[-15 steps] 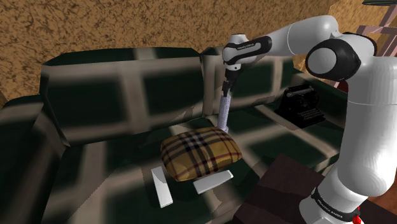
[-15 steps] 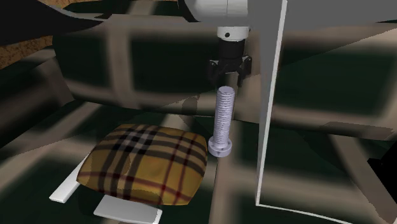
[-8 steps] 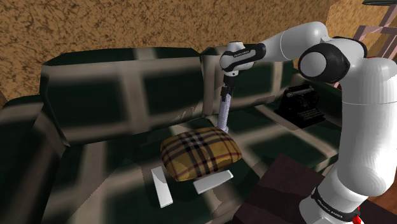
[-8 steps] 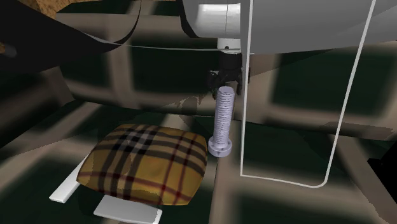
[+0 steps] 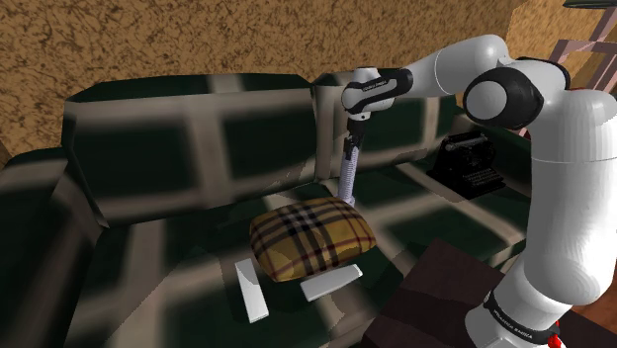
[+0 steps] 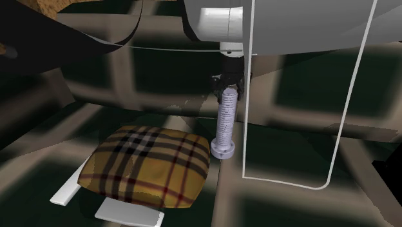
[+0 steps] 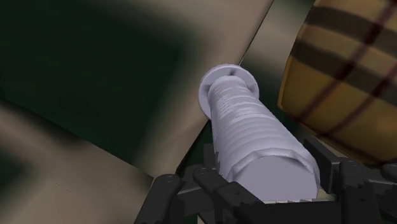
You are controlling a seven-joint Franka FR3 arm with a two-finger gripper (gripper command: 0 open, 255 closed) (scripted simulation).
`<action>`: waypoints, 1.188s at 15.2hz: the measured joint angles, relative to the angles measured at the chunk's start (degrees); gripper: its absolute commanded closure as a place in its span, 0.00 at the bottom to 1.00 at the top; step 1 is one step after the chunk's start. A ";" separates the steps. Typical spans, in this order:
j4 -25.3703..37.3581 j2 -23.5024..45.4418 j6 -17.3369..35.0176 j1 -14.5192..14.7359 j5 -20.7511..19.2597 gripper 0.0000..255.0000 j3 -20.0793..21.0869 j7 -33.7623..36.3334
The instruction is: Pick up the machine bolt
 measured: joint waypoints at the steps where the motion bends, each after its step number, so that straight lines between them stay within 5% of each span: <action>1: -0.05 -0.03 0.02 0.00 0.00 1.00 0.00 0.00; 18: 6.48 -2.41 -9.12 0.03 -0.70 1.00 -0.31 0.50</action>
